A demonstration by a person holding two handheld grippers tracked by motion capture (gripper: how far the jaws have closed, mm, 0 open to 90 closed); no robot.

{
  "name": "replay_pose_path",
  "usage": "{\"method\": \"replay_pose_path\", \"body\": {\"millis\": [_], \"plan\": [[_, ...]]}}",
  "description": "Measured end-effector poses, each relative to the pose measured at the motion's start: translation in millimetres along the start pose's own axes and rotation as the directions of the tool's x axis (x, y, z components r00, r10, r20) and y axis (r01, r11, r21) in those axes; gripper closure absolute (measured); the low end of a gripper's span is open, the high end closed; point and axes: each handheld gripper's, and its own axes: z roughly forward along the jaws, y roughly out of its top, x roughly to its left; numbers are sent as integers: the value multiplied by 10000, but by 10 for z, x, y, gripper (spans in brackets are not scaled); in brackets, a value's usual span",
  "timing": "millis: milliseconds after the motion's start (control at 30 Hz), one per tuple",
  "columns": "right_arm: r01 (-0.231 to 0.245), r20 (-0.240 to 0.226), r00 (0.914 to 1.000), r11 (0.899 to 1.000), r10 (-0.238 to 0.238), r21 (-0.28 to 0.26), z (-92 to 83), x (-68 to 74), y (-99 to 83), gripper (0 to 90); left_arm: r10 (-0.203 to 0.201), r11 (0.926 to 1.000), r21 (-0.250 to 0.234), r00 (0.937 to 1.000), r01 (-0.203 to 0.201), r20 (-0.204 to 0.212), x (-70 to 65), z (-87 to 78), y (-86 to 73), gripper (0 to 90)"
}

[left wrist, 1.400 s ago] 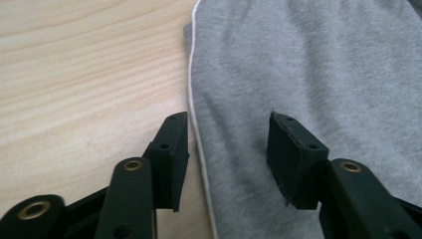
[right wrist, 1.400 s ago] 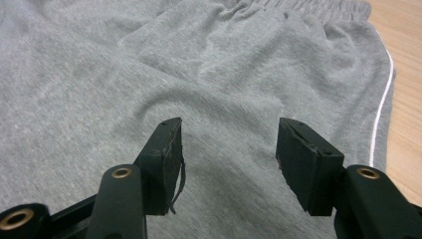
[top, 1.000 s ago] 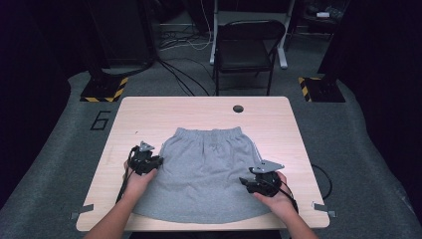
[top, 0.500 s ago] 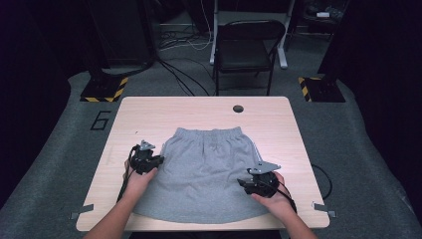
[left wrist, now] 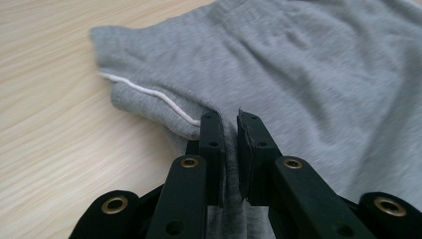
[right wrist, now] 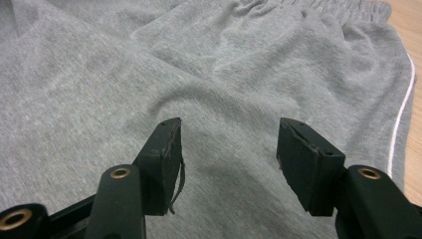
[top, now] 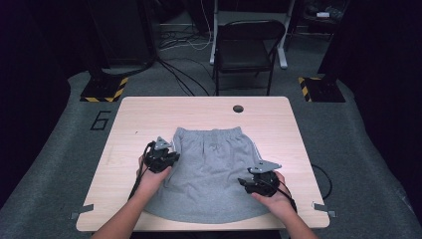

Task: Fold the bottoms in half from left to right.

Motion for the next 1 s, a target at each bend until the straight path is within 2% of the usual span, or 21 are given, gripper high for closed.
{"method": "replay_pose_path", "body": {"millis": [67, 100, 133, 167, 267, 367, 400, 500, 567, 633, 667, 700, 833, 900, 933, 1000], "plan": [[83, -43, 10000, 9999, -83, 112, -9, -11, 1, 430, 75, 10000, 20, 9999, -75, 84, -35, 23, 23, 818], [24, -27, 10000, 9999, -24, 100, -9, -15, -1, 430, 211, 9998, 43, 9995, -212, 225, -113, 71, 69, 819], [24, -27, 10000, 9999, -24, 100, -9, -15, -1, 430, 211, 9998, 43, 9995, -212, 225, -113, 71, 69, 819], [-61, -41, 10000, 9999, 61, 136, -11, -15, -4, 430, 375, 9993, 78, 9987, -378, 349, -184, 119, 111, 819], [-15, -38, 10000, 9999, 16, 111, -10, -24, -7, 430, 426, 9991, 41, 9977, -429, 527, -256, 166, 144, 820], [7, -49, 10000, 10000, -7, 75, -2, -33, -9, 431, 732, 9968, 257, 9946, -752, 737, -384, 260, 179, 821], [10, -52, 10000, 10000, -10, 82, -1, -35, -10, 431, 732, 9968, 257, 9946, -752, 737, -384, 260, 179, 821], [-22, -45, 10000, 9999, 23, 158, -1, -37, -12, 431, 769, 9956, 451, 9913, -821, 1065, -499, 361, 175, 824], [-9, -65, 10000, 9999, 9, 137, 3, -42, -15, 431, 886, 9932, 641, 9884, -971, 1236, -563, 420, 155, 825], [-5, -84, 10000, 9999, 6, 152, 5, -46, -17, 431, 1151, 9874, 942, 9855, -1273, 1249, -620, 468, 135, 827], [-5, -84, 10000, 9999, 6, 152, 5, -46, -17, 431, 1151, 9874, 942, 9855, -1273, 1249, -620, 468, 135, 827], [-60, -78, 10000, 9998, 62, 201, 3, -48, -21, 432, 1277, 9844, 1052, 9839, -1411, 1248, -637, 500, 118, 827], [-150, -76, 9999, 9997, 152, 181, 2, -50, -26, 432, 1169, 9856, 1070, 9851, -1307, 1265, -640, 531, 95, 820], [-132, -59, 9999, 9997, 133, 212, 0, -52, -26, 432, 1170, 9858, 1060, 9853, -1305, 1246, -636, 510, 105, 777], [-112, -72, 9999, 9997, 113, 199, 5, -56, -29, 432, 1023, 9879, 1025, 9858, -1164, 1334, -634, 481, 113, 736], [-115, -78, 9999, 9996, 117, 241, 7, -56, -30, 432, 981, 9898, 889, 9855, -1110, 1387, -611, 421, 125, 720]]}}
